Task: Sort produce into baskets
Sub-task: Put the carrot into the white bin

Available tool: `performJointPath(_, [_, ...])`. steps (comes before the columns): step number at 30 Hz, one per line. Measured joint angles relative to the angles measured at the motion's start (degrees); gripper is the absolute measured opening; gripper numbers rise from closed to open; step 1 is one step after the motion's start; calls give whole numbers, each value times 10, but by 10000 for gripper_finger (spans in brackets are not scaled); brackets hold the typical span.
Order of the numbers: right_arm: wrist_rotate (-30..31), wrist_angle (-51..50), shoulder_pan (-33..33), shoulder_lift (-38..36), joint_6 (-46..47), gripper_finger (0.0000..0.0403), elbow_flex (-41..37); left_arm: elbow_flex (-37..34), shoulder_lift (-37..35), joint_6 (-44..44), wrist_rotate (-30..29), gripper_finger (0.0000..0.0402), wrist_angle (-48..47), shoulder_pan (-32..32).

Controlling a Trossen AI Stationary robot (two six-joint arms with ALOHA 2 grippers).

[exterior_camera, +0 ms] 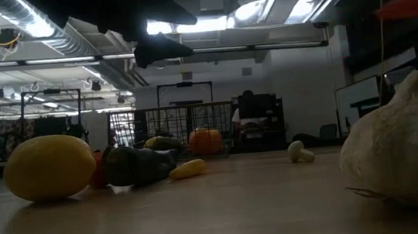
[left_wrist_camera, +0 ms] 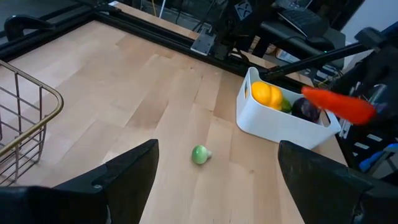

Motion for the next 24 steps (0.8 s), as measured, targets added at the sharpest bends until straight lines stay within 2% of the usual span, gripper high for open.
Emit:
performJointPath(3, [7, -13, 23, 0, 44, 166, 0, 0, 0, 0, 0, 327, 0, 0])
performJointPath(10, [70, -16, 55, 3, 102, 167, -7, 0, 0, 0, 0, 327, 0, 0])
performJointPath(24, [53, 59, 56, 5, 112, 168, -117, 0, 0, 0, 0, 327, 0, 0])
